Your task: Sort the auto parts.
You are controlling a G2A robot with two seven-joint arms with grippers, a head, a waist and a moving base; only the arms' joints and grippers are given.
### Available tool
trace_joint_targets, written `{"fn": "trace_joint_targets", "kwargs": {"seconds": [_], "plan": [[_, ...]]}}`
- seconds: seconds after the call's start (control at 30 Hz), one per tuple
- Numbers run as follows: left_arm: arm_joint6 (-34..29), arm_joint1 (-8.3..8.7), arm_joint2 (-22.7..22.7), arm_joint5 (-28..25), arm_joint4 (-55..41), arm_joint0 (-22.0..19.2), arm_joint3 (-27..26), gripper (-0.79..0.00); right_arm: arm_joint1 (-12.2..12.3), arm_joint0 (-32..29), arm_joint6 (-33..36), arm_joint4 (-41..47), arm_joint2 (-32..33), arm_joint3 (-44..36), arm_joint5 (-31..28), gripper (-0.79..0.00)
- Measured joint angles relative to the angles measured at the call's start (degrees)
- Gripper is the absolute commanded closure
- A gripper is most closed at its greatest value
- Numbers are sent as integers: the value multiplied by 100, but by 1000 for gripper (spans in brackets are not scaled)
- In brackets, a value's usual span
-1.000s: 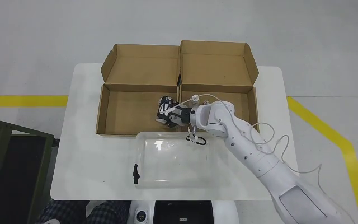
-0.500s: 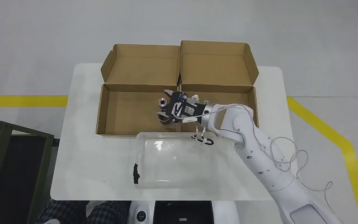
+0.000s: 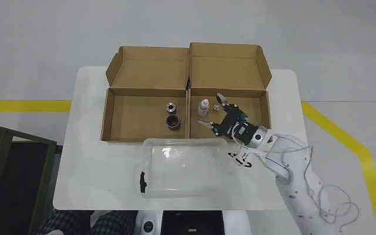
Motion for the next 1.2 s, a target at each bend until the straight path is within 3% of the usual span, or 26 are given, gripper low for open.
{"fn": "trace_joint_targets", "kwargs": {"seconds": [0.2,0.87,1.2], "plan": [[0,0,0,0,0,0,0,-785,89,-818,-602,-205,600,-327,257,-785],[0,0,0,0,0,0,0,-785,183,-3100,-1846,-188,2263,-887,1327,-785],[0,0,0,0,0,0,0,-785,175,-3563,-2073,-109,2604,-908,1520,-785]]}}
